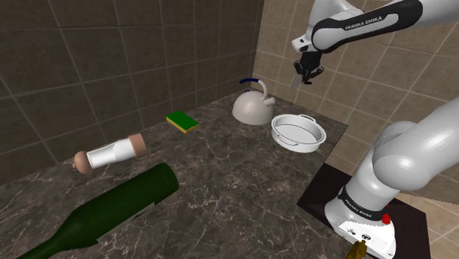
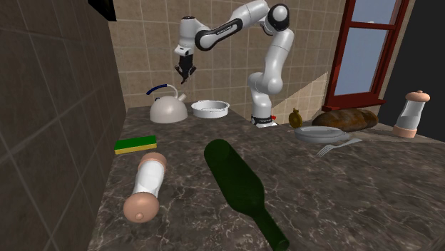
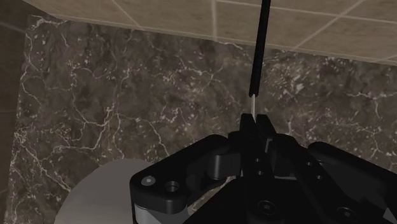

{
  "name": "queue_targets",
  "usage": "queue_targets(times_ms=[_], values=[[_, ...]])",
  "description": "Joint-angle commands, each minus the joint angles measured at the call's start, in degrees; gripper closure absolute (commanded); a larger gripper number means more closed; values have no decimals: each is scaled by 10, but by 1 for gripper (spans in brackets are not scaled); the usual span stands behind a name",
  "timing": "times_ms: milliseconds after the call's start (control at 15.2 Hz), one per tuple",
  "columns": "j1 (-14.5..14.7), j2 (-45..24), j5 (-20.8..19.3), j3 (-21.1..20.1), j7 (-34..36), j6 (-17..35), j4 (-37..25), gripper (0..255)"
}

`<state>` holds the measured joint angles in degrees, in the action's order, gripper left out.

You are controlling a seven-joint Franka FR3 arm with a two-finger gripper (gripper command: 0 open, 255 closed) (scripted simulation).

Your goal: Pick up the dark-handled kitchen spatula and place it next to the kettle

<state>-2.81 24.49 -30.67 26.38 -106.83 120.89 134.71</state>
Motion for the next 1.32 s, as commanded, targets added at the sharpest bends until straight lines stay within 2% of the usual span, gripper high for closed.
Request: queue_targets(times_ms=[0, 1254], values=[[1, 3, 4, -3, -4, -15, -12, 255], [12, 11, 34, -27, -47, -154, -147, 255]])
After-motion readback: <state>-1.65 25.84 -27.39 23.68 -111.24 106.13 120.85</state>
